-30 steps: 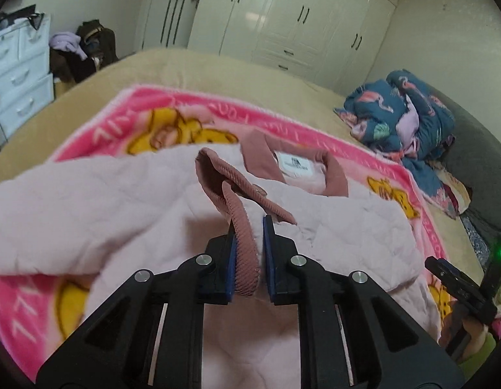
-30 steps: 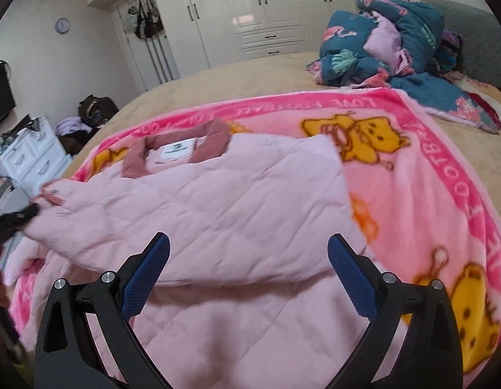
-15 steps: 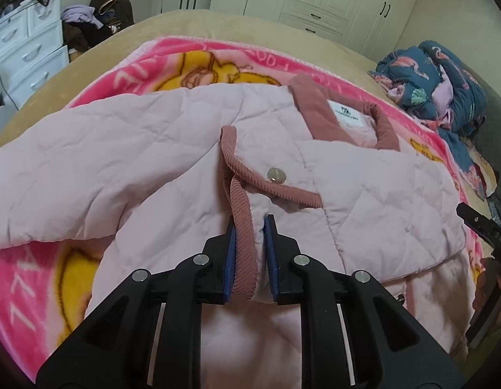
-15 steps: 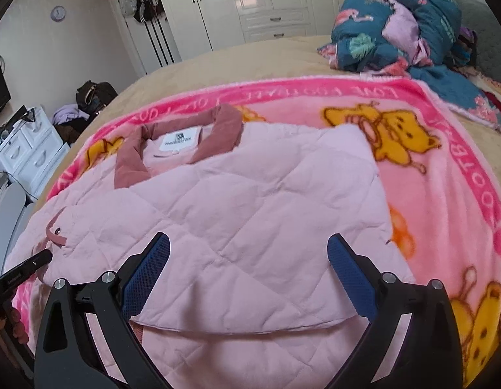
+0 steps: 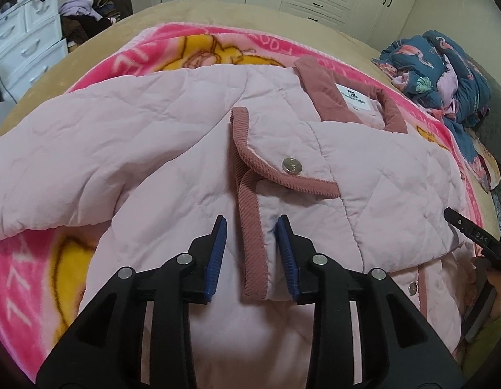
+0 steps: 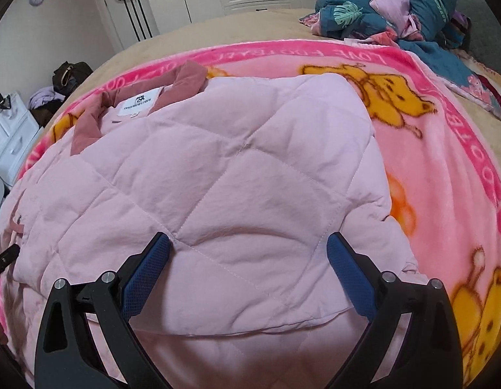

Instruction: Fold large clothes

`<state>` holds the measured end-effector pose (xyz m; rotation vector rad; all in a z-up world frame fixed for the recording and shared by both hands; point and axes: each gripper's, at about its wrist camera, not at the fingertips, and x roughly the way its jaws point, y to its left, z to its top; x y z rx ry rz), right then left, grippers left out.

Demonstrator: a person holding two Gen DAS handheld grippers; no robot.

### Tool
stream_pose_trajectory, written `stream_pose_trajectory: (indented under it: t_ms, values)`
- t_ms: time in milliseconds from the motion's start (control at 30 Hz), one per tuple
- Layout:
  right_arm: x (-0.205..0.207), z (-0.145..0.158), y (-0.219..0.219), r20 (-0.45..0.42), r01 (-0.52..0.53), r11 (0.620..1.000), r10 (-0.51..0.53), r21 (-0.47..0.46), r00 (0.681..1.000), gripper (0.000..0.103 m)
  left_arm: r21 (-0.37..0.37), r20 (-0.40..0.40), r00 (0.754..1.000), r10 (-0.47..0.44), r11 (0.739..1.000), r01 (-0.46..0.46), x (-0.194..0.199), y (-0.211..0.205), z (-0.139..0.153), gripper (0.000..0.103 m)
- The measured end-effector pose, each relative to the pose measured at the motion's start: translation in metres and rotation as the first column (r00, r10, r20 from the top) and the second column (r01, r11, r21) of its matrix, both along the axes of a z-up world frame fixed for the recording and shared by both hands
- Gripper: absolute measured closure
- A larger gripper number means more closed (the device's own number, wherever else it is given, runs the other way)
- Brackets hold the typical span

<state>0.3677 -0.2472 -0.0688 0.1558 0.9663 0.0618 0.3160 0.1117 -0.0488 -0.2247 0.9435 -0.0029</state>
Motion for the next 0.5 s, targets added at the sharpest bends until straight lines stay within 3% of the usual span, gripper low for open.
stream_pose_trajectory:
  t_ms: [167, 267, 333, 433, 500]
  values:
    - [-0.015, 0.012, -0.004, 0.028, 0.008, 0.998, -0.01, 0.068, 1.0, 0.005, -0.01, -0.003, 1.0, 0.003, 1.0, -0.003, -0.005, 0.002, 0.006, 0.066]
    - [-0.024, 0.018, -0.003, 0.034, 0.004, 0.994, -0.008, 0.112, 0.999, 0.005, -0.013, 0.002, 1.0, -0.009, 1.0, 0.009, -0.01, 0.0, 0.011, 0.045]
    - [-0.028, 0.022, -0.003, 0.035, 0.005, 0.991, -0.01, 0.135, 0.999, 0.004, -0.013, 0.007, 1.0, -0.012, 1.0, 0.012, -0.013, -0.002, 0.015, 0.026]
    - [-0.033, 0.029, 0.0, 0.036, -0.002, 0.986, -0.005, 0.169, 0.999, 0.004, -0.017, 0.022, 1.0, -0.012, 1.0, 0.013, -0.018, -0.002, 0.021, 0.011]
    - [-0.036, 0.033, 0.004, 0.04, -0.007, 0.984, 0.0, 0.178, 0.999, 0.004, -0.011, 0.032, 0.999, -0.011, 1.0, 0.011, -0.02, -0.002, 0.025, 0.009]
